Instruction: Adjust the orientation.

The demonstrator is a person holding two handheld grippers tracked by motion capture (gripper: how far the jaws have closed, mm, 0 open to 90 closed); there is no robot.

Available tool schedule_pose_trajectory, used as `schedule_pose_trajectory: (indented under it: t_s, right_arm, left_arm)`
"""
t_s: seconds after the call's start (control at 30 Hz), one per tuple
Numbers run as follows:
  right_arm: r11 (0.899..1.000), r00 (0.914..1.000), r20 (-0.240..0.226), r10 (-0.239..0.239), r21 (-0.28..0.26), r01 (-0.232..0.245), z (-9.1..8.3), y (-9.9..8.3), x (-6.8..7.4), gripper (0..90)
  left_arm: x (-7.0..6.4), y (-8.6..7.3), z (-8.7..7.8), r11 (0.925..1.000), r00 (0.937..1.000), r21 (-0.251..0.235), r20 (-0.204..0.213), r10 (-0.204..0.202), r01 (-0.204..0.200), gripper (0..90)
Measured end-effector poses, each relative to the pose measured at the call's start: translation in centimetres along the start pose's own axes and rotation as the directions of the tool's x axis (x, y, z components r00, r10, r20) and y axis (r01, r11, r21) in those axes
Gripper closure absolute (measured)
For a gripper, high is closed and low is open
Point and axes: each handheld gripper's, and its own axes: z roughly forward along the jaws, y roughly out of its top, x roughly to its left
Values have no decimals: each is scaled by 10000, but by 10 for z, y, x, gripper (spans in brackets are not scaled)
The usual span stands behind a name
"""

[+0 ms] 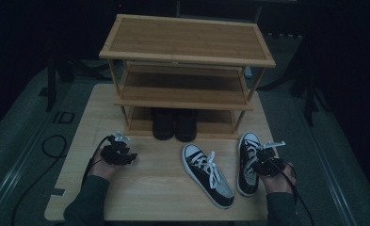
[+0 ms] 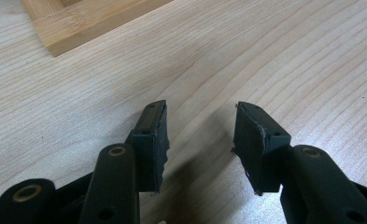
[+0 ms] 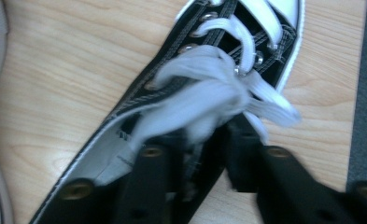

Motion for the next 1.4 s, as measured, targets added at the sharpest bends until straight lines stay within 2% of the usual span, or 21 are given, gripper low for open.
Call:
schedule_pose_trajectory:
  t_s: [0.07,0.2,0.27,0.37,0.47,0.63,0.77,1.0,1.13,1.27,1.4]
  right_arm:
    - [9996,9995,193,-241,163,238,-1,2,2,800]
    - [9989,9970,683,-366,329,344,-6,4,3,843]
    - [9987,9965,706,-445,260,428,-9,5,2,848]
    - [9985,9931,1048,-533,-33,539,-15,7,1,852]
    - [9977,9908,1188,-651,-135,671,-19,7,0,852]
    - [9950,9921,835,-937,-254,961,-23,7,0,852]
    - [9913,9895,766,-1223,-393,1256,-27,10,4,852]
    - [9863,9889,390,-1431,-768,1458,-32,18,8,851]
    - [9815,9855,283,-1673,-896,1691,-30,22,13,851]
    - [9755,9818,-73,-1900,-1147,1879,-28,25,20,851]
    - [9687,9754,-202,-2195,-1233,2154,-24,30,28,851]
  left_arm:
    - [0,0,0,10000,10000,-3,2,-1,1,551]
    - [1,0,0,10000,10000,-49,-11,-54,54,552]
    - [1,0,0,10000,10000,-49,-13,-51,51,552]
    - [1,0,0,10000,10000,-60,-18,-65,65,552]
    - [1,0,0,10000,10000,-60,-9,-63,63,552]
    - [1,0,0,10000,10000,-77,-48,-51,50,550]
    - [0,0,0,10000,10000,-77,-44,-62,61,549]
    - [1,0,0,9999,10000,-90,-9,-58,58,549]
    - [1,0,0,9999,10000,-96,-24,-59,59,548]
    - [1,-1,0,9999,10000,-99,-3,-70,70,548]
    - [1,-1,0,9999,10000,-101,12,-81,81,548]
